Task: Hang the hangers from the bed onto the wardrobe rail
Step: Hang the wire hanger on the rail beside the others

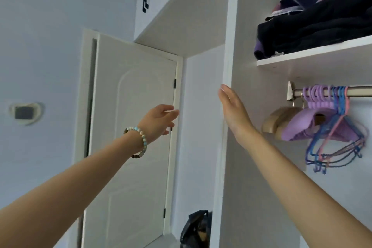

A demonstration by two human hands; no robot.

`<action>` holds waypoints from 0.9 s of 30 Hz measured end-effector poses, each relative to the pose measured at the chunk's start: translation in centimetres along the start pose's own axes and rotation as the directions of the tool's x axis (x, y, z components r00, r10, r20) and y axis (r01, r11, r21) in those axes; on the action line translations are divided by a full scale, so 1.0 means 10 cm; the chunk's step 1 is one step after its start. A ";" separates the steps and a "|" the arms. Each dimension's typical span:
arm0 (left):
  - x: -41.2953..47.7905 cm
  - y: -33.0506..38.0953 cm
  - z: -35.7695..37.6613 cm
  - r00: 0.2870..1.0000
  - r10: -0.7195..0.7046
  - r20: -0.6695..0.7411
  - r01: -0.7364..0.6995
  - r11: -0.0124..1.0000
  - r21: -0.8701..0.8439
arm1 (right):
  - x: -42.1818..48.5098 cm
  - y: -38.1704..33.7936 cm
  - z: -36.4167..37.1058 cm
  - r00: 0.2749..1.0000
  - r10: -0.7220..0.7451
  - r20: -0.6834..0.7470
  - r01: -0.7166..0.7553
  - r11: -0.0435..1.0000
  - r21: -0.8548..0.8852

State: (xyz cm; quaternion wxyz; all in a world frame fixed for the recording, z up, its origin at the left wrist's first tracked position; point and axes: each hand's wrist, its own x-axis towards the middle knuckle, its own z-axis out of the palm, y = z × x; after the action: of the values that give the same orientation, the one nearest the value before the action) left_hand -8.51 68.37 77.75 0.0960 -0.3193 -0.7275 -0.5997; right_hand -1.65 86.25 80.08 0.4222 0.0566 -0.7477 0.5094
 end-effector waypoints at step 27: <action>-5.17 -4.43 -5.13 0.461 -0.611 -0.644 0.872 0.176 0.457 | -4.55 1.18 6.93 0.334 0.176 0.926 -0.076 0.984 -0.159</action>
State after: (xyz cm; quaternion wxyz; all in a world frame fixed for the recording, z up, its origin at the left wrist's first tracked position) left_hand -6.49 -0.98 28.24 0.0225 0.2547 -0.9338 -0.2501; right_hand -18.49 20.04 31.71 -0.1202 0.2615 -0.8777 0.3833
